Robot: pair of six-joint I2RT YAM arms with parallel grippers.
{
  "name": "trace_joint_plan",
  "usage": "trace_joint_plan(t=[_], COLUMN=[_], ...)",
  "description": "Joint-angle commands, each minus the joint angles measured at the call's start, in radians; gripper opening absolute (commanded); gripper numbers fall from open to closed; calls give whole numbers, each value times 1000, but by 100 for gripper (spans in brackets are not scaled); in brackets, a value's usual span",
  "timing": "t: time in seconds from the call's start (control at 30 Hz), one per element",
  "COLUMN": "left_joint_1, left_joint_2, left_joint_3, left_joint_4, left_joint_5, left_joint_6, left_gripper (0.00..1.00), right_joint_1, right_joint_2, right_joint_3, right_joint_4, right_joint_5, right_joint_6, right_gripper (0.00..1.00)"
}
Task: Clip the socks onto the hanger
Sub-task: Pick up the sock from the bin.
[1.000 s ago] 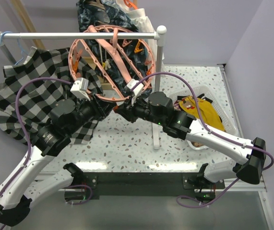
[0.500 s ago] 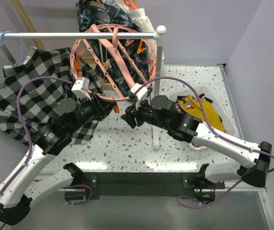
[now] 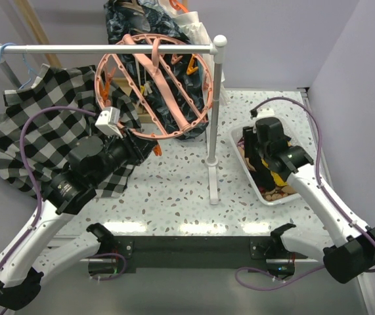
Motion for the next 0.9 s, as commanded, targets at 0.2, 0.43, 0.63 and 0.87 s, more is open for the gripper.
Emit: trace_joint_plan(t=[0.2,0.43,0.63,0.87], left_joint_1=[0,0,1,1], left_joint_2=[-5,-5,-6,-11], left_joint_3=[45,45,43,46], left_joint_4=[26,29,29,22], left_joint_5=[-32,-23,-25,-29], left_joint_6=[5,2,2,2], left_gripper=[8,8,8,8], right_joint_1=[-260,-302,-336,-363], right_joint_2=[294,440,498,566], right_joint_3=[81,99,130,124], right_joint_4=[140,249,260,288], right_joint_5=[-210,-202,-188,-231], right_joint_6=[32,17,2,28], right_gripper=[46,45,45,45])
